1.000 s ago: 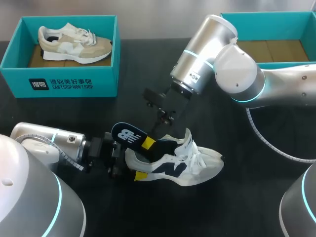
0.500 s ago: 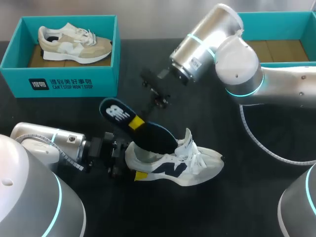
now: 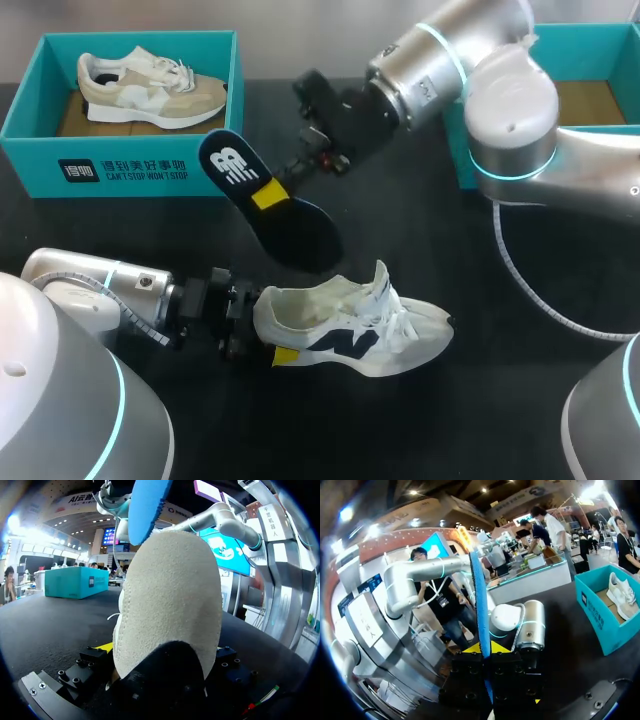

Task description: Take the shoe out of the shoebox, open the shoe tongue, remove and reinsert the insole, then place the shoe into the shoebox

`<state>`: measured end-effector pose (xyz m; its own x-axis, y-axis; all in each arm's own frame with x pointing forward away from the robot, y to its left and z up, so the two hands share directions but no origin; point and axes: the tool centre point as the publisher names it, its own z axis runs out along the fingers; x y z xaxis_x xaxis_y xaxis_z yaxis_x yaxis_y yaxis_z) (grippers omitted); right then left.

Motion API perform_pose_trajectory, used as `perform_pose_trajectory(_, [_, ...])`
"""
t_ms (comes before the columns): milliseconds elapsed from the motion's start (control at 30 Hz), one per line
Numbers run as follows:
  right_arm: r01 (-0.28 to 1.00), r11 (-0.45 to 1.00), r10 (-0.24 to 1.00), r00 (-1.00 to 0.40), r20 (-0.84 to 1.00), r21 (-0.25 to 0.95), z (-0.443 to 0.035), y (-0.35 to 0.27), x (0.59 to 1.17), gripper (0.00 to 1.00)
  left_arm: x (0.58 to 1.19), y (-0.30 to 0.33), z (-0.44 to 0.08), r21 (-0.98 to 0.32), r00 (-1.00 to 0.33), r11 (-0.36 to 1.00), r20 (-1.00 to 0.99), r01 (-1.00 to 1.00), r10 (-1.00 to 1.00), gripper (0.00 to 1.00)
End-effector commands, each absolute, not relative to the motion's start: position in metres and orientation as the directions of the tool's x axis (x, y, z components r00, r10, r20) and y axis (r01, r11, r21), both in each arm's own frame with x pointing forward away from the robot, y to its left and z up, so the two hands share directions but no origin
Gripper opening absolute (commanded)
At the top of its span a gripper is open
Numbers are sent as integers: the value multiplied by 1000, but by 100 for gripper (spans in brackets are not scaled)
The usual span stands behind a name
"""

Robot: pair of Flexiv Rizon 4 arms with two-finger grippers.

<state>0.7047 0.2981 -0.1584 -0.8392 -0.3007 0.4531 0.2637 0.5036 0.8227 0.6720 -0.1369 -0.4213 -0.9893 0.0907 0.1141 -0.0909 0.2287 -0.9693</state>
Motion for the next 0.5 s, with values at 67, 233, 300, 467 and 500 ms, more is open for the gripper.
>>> perform_pose_trajectory(67, [262,510,-293,-843,452,819,-155,297,703,0,673,-139,-424,-969,-989,232,115,-91,93,0])
perform_pose_trajectory(233, [262,510,-293,-843,452,819,-155,297,703,0,673,-139,-424,-969,-989,232,115,-91,93,0])
perform_pose_trajectory(300, [277,417,-294,-860,417,865,-137,293,702,0,673,-139,-424,-969,-989,232,115,-91,93,0])
perform_pose_trajectory(467, [300,322,-272,-879,391,898,-97,285,697,0,673,-139,-424,-969,-989,232,115,-91,93,0])
perform_pose_trajectory(500, [315,295,-272,-877,395,902,-89,282,694,0,673,-139,-424,-969,-989,232,115,-91,93,0])
